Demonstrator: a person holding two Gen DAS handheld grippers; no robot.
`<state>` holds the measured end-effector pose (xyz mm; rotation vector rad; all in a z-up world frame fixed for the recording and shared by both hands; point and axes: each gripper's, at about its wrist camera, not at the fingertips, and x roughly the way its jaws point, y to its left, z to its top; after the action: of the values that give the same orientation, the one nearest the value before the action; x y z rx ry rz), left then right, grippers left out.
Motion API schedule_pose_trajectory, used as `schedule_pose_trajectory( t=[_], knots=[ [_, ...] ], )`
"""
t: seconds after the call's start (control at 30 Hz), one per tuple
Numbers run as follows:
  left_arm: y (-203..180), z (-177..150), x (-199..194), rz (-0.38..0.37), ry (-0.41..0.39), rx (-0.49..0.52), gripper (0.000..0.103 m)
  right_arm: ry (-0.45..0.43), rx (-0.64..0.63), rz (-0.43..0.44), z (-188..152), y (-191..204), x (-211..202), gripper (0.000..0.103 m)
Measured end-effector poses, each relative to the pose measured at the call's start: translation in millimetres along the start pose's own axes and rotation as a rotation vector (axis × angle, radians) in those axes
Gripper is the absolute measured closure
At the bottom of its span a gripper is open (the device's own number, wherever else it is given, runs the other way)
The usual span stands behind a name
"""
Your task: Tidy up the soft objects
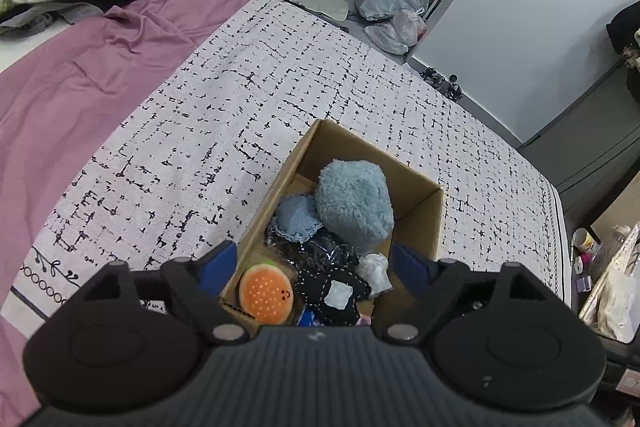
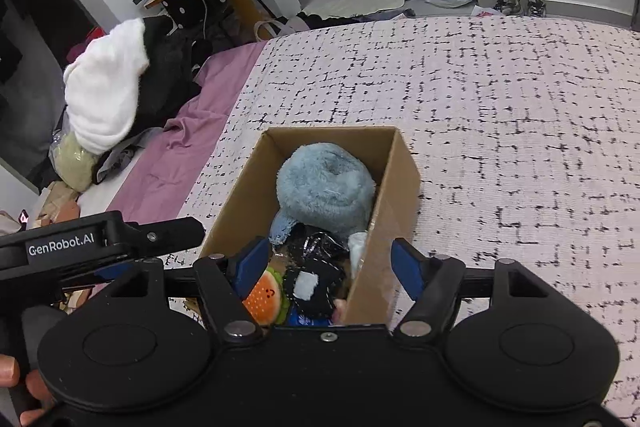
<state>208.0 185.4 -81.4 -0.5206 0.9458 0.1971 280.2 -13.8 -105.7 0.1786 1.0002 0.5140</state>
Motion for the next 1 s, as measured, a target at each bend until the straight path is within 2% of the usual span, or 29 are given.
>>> schedule_pose_trajectory(
  t=[0.17,0.47,0.63,0.87,1.0],
  knots=[
    [-9,-6,-10,0.007,-0.003,0.035,0.012,-0.018,0.011,-0.023,-5,-9,-19,0.032],
    [-33,-23,-25,0.021,-0.013,0.117,0.010,-0.077,0.066,-0.041,-16,-27,-56,0.017],
    [-48,-35,-41,0.022,-0.031,0.147,0.009,-0.098,0.089,-0.046,-24,-34,-77,0.013],
    [-68,-52,-63,0.049,-0.054,0.201,0.004,-0.150,0.094,-0.047,-35,-39,-110,0.000],
    [-72,-60,-77,0.043,-0.074,0.205,0.003,-0.175,0.077,-0.048,-44,-39,-129,0.000]
  ],
)
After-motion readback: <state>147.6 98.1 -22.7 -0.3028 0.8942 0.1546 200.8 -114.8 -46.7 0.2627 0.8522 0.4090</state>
